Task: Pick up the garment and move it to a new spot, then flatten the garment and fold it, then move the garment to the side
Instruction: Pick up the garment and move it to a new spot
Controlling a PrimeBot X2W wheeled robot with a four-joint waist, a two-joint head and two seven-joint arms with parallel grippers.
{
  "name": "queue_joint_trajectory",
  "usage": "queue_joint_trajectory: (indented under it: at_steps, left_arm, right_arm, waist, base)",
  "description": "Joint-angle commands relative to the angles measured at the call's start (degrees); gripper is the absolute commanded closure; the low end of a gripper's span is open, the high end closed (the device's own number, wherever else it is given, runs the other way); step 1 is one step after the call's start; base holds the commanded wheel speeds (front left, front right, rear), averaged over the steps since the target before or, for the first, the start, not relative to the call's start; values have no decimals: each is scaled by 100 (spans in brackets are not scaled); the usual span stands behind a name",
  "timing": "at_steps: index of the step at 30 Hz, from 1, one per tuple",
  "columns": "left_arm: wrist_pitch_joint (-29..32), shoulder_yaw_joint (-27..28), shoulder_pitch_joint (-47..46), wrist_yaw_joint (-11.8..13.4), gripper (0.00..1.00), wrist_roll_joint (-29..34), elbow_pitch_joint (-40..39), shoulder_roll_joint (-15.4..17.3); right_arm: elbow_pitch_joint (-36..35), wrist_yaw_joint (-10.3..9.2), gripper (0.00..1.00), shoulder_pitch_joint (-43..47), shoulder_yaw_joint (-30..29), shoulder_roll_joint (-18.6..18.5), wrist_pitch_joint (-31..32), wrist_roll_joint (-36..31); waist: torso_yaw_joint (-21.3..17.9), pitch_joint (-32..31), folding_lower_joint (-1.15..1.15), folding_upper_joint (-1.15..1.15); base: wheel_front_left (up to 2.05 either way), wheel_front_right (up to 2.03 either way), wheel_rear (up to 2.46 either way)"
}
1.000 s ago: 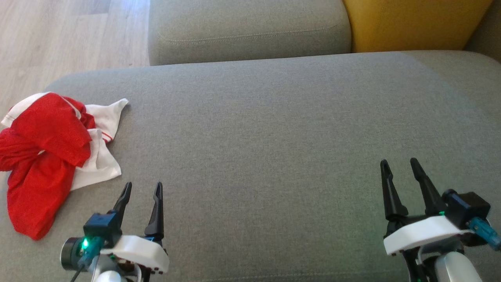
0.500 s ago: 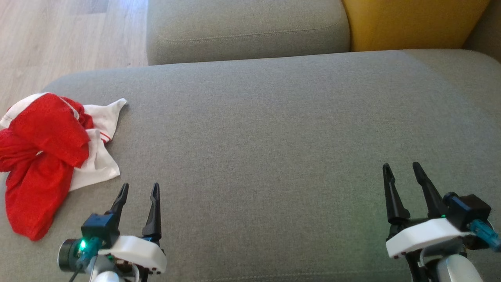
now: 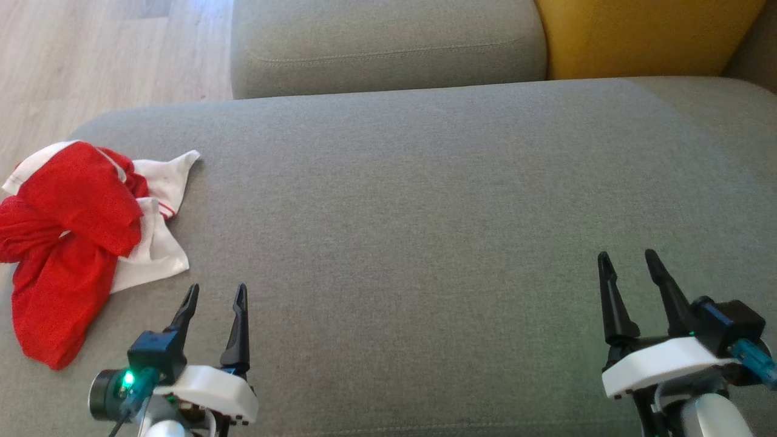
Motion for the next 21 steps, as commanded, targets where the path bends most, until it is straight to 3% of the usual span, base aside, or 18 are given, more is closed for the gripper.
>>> queue_joint_trajectory:
  at_steps: [1, 9, 21]
  left_arm:
    - [-75, 187, -291, 28, 0, 51, -160, 37]
    - [-75, 256, -428, 31, 0, 48, -174, 107]
    - [-75, 445, -524, 90, 0, 9, -168, 292]
  right_arm:
    - [-252, -4, 0, -149, 92, -8, 9, -72]
    - [-568, -4, 0, -105, 79, 46, 151, -240]
    - [-809, -4, 0, -5, 232, 113, 326, -471]
  waist:
    - [45, 3, 0, 0]
    - [544, 6, 0, 0]
    - [1762, -6, 0, 0]
  base:
    - [0, 0, 0]
    - [0, 0, 0]
    - [0, 0, 0]
